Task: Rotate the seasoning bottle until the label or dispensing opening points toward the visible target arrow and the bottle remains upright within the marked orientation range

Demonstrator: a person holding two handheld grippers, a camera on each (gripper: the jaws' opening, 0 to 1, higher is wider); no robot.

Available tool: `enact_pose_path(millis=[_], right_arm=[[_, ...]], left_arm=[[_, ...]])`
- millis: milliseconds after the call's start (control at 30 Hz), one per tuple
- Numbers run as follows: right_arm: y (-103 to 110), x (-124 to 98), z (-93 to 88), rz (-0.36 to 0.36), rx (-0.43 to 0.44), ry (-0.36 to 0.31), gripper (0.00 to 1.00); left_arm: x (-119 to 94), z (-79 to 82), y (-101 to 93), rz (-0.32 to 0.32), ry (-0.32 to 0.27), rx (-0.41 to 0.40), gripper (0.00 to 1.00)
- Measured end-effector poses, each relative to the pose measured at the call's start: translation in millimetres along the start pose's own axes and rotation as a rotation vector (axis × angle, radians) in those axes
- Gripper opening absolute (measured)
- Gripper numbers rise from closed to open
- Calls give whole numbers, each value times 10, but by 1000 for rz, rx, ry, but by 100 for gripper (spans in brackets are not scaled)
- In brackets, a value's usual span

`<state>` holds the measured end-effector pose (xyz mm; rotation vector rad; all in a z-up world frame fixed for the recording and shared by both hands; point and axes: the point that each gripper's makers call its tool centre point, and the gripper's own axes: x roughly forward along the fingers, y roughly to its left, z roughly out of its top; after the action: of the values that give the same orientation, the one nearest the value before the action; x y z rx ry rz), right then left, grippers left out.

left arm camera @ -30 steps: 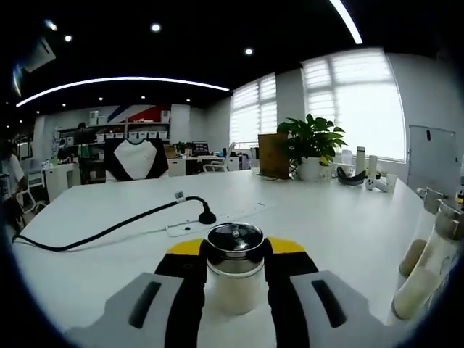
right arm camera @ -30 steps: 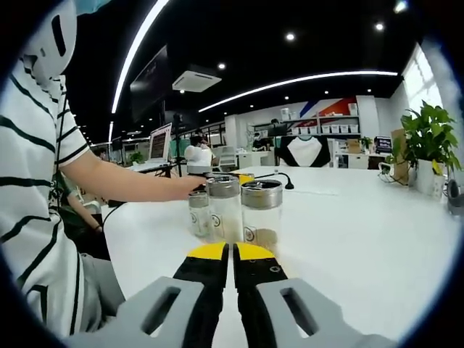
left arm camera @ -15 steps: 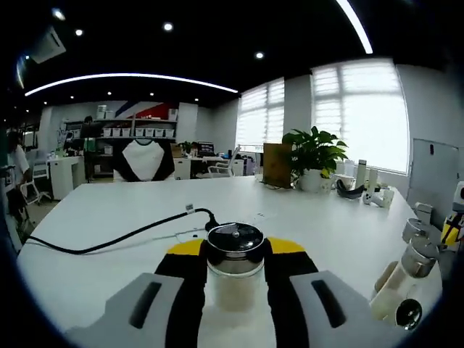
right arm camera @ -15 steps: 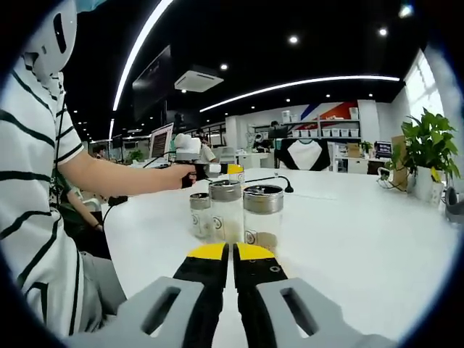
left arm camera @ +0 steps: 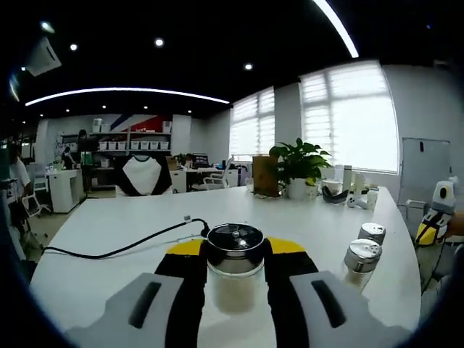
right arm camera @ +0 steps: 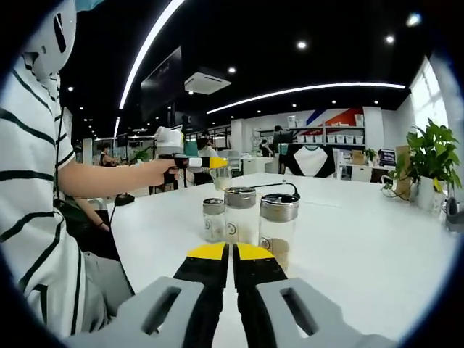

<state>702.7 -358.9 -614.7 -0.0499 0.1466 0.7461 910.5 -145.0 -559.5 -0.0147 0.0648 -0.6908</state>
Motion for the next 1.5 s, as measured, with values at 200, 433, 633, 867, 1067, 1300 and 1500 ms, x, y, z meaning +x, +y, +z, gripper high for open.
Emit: enact_pose_path(millis=[200,433,633,867,1067,1300,1500], right_arm=[[63,-57,-4,-5,-4,-3,0],[101,-45,-11,0,-11,7,0],[141,-13,29,11,-24,9,0],[192,13,27,25,-32,17,0],[209,21,23,28,-32,18,0],[216,12,11,27,-32,21,0],[186,-32,18,14,-32,19,0]], left_arm=[[-292,-23,-173,-29,7,29,32],[-572,-97,-290,-44,12,48,32],[-731,-202,-338,-45,18,38,32],[-794,-315,-443,-55,32,48,32],[-766,-429,-576,-78,32,57,32],[-685,-707,-604,-78,86,75,32],[-664,-886,-583,-81,111,51,32]])
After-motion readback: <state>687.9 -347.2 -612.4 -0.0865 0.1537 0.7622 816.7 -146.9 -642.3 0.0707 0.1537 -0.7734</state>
